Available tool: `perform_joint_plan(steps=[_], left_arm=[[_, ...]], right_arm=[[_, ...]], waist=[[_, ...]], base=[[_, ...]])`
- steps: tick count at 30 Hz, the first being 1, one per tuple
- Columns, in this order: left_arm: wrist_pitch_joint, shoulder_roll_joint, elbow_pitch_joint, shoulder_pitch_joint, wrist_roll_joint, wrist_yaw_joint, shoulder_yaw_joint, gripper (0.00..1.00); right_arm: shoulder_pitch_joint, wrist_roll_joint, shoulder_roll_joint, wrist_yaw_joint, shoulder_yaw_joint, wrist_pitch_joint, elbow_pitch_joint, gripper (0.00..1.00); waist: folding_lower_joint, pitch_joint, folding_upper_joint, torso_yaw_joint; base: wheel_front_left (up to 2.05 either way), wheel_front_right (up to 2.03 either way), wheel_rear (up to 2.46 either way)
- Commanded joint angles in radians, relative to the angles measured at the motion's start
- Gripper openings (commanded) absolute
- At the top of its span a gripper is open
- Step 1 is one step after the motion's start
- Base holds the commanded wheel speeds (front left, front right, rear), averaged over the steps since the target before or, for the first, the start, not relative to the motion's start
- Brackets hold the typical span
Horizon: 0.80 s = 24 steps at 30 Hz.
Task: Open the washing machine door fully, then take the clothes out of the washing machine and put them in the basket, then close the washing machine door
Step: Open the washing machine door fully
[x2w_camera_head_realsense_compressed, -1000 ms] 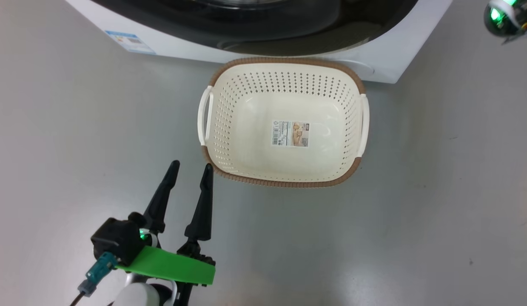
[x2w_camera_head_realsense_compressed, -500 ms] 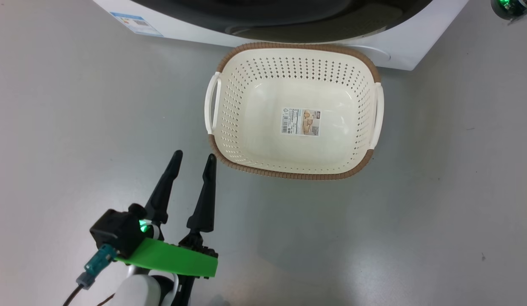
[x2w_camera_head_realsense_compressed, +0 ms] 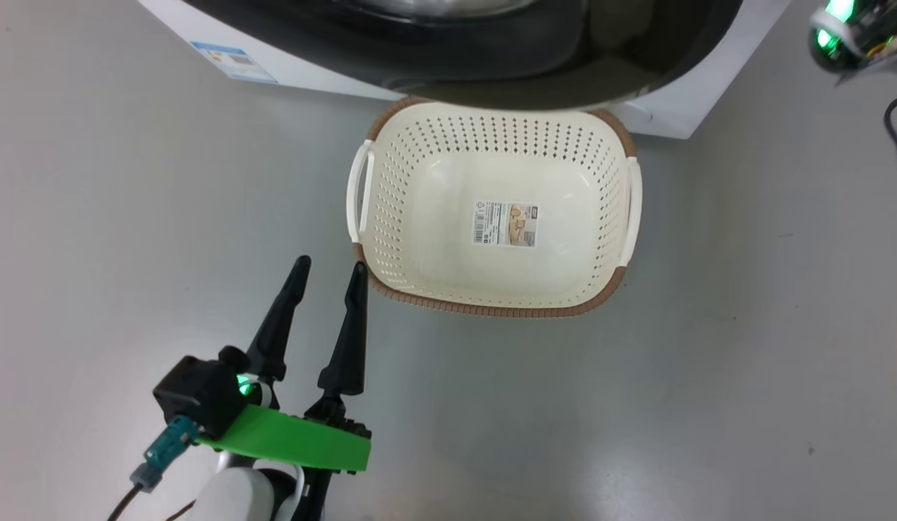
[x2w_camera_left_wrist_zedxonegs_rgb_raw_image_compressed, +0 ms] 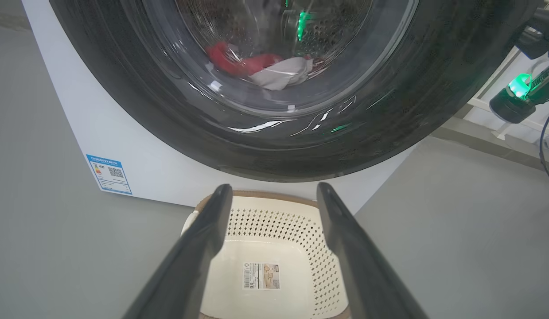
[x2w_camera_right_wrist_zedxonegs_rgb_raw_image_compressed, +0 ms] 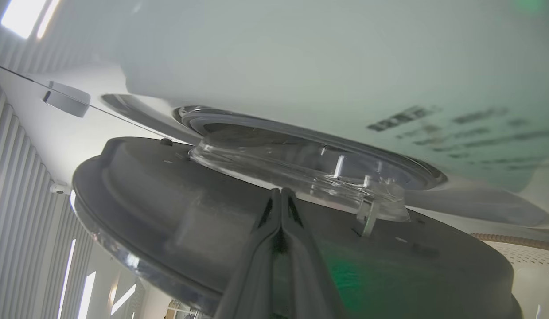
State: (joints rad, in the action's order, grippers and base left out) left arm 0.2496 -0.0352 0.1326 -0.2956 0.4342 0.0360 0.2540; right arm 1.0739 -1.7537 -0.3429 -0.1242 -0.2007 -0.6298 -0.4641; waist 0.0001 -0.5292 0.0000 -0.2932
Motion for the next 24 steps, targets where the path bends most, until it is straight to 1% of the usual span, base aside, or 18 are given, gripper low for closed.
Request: perform_joint_plan(steps=[1,16,24], left_arm=[[0.012,-0.015,-0.019,0.005,-0.001,0.000,-0.033,1.00],[0.012,-0.015,-0.015,0.051,-0.001,-0.002,-0.026,1.00],[0.012,-0.015,-0.016,0.070,-0.003,-0.005,-0.025,1.00]], right_arm=[[-0.032,0.010,0.029,-0.007,-0.006,-0.017,0.036,0.00],[-0.177,0.031,0.075,-0.007,0.016,-0.071,0.081,0.00],[-0.239,0.046,0.103,-0.007,0.017,-0.104,0.103,0.00]], waist=[[0.0000,0.011,0.0000,0.003],[0.0000,0.101,0.0000,0.007],[0.0000,0.131,0.0000,0.013]], base=[[0.00,0.00,0.00],[0.00,0.00,0.00],[0.00,0.00,0.00]])
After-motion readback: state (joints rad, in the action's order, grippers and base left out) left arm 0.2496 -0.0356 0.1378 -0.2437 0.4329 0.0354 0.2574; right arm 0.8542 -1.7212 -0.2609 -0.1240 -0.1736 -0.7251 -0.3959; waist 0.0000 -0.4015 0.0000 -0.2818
